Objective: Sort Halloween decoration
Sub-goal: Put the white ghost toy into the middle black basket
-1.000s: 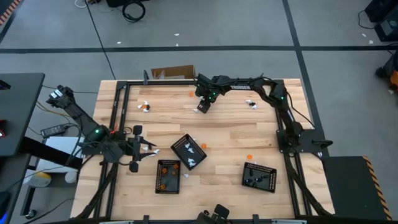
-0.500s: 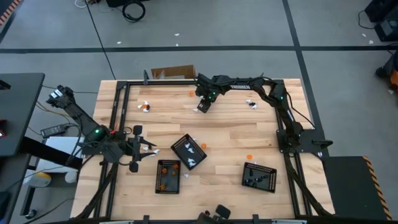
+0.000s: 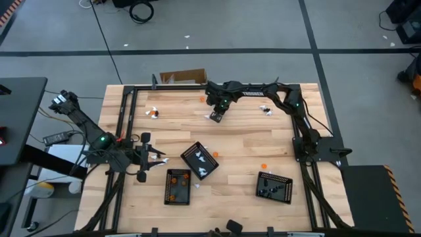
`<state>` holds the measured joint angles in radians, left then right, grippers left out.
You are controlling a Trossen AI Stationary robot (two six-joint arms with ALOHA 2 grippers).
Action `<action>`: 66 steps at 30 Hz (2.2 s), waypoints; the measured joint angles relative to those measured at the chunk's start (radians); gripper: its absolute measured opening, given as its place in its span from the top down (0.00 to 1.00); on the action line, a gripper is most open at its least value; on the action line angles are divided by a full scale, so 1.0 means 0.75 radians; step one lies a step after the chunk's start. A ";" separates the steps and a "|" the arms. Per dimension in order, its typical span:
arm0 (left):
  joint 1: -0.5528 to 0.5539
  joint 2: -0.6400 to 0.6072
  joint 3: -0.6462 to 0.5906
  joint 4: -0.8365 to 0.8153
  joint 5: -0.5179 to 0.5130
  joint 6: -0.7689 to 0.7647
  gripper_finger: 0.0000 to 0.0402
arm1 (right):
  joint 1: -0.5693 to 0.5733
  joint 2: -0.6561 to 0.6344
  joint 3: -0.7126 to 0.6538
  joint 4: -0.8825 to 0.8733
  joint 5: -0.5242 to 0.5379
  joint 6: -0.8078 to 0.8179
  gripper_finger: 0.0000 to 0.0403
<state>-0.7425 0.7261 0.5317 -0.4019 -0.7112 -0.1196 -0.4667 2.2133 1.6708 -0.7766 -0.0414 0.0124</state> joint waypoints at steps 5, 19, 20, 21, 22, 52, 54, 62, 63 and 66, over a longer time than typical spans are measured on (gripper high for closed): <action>0.000 0.000 0.000 0.000 0.000 -0.001 0.61 | 0.031 0.007 0.055 -0.088 -0.011 -0.018 0.98; 0.000 0.000 0.000 0.000 0.000 -0.014 0.61 | 0.059 0.002 0.131 -0.192 0.163 -0.021 0.83; 0.000 0.000 0.000 0.000 0.000 -0.017 0.61 | 0.048 0.002 0.131 -0.196 0.164 -0.017 0.80; 0.000 0.000 0.000 0.000 0.000 -0.021 0.61 | 0.037 0.001 0.131 -0.202 0.164 -0.012 0.77; -0.001 0.000 0.000 0.001 0.000 -0.023 0.61 | 0.025 0.001 0.131 -0.209 0.162 -0.009 0.74; -0.001 0.000 0.000 0.000 0.000 -0.021 0.61 | 0.000 -0.148 -0.050 -0.185 0.183 0.043 0.56; 0.000 0.000 0.000 0.000 0.000 -0.021 0.61 | 0.000 -0.151 -0.051 -0.205 0.185 0.058 0.53; -0.001 0.001 0.000 -0.001 0.000 -0.023 0.61 | 0.000 -0.156 -0.109 -0.224 0.164 0.156 0.41; -0.001 0.001 0.000 -0.001 0.000 -0.023 0.61 | -0.001 -0.156 -0.123 -0.218 0.162 0.164 0.40; -0.001 0.000 0.000 -0.001 0.000 -0.022 0.61 | -0.003 -0.156 -0.187 -0.177 0.159 0.164 0.39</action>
<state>-0.7429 0.7263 0.5316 -0.4024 -0.7109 -0.1364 -0.4686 2.0964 1.5307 -0.9090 0.0780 0.1351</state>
